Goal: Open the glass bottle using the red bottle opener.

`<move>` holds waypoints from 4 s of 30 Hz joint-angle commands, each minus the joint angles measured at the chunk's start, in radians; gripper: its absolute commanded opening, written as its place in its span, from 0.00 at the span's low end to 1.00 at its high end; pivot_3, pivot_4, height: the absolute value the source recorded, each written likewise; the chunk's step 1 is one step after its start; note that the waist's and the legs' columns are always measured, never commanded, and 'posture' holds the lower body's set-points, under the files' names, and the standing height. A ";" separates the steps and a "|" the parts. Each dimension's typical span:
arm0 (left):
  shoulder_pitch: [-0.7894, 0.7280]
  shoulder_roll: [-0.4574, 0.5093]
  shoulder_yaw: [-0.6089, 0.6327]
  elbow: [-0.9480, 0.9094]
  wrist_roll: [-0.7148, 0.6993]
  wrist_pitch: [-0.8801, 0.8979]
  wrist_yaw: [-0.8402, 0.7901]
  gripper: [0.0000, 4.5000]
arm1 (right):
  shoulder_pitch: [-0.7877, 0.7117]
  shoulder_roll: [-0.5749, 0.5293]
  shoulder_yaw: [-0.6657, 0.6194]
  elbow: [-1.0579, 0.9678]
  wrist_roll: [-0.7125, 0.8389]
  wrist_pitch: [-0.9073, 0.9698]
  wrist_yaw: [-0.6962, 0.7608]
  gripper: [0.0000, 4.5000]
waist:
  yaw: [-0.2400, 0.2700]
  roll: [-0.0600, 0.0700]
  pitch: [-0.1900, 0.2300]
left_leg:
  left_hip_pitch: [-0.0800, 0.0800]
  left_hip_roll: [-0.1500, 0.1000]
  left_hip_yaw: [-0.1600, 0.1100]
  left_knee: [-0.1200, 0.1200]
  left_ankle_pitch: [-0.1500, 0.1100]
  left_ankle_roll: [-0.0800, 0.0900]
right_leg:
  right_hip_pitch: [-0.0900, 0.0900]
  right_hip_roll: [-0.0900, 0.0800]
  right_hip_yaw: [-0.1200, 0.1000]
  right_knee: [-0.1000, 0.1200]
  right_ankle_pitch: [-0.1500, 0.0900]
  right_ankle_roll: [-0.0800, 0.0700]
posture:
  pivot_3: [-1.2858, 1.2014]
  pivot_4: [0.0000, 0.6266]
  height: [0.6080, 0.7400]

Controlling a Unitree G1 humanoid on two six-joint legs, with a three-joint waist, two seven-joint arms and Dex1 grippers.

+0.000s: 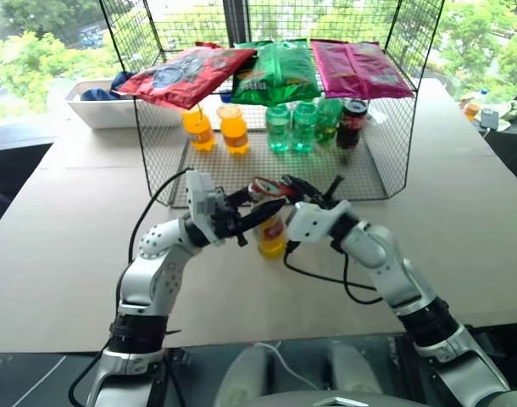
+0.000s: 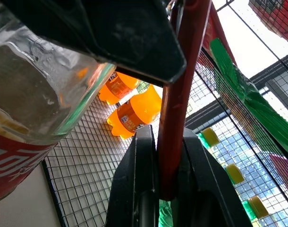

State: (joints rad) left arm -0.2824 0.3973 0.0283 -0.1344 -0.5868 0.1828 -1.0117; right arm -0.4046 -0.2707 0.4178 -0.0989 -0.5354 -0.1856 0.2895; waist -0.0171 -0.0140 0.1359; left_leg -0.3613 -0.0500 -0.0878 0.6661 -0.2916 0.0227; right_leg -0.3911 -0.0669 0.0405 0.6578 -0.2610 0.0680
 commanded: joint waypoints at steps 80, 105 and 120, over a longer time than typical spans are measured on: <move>-0.048 -0.019 -0.059 0.120 0.067 -0.034 -0.028 0.38 | 0.078 -0.116 0.070 -0.103 -0.218 0.032 0.154 0.00 | 0.004 0.007 -0.004 | 0.015 0.000 -0.002 -0.016 0.000 0.001 | 0.015 -0.001 -0.002 -0.015 -0.001 0.000 | 0.52 0.24 1.00; -0.044 0.037 -0.044 0.087 0.056 0.025 -0.050 0.38 | 0.109 0.029 0.121 -0.068 -0.230 0.159 0.141 0.00 | 0.000 0.008 -0.010 | 0.016 0.001 -0.003 -0.017 0.000 0.000 | 0.016 0.000 -0.002 -0.015 -0.001 0.001 | 0.52 0.24 1.00; -0.050 0.029 -0.047 0.102 0.063 0.018 -0.044 0.38 | 0.017 -0.041 0.153 -0.015 -0.329 0.051 0.118 0.00 | 0.001 0.008 -0.009 | 0.016 0.001 -0.004 -0.018 0.000 0.000 | 0.016 0.000 -0.002 -0.016 -0.001 0.001 | 0.52 0.24 1.00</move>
State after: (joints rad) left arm -0.3353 0.4301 0.0223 -0.0620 -0.5720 0.1905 -1.0702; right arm -0.4097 -0.2861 0.4418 -0.2034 -0.8242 -0.0689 0.3553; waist -0.0162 -0.0056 0.1266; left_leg -0.3454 -0.0487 -0.0916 0.6481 -0.2916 0.0223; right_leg -0.3755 -0.0669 0.0381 0.6416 -0.2622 0.0687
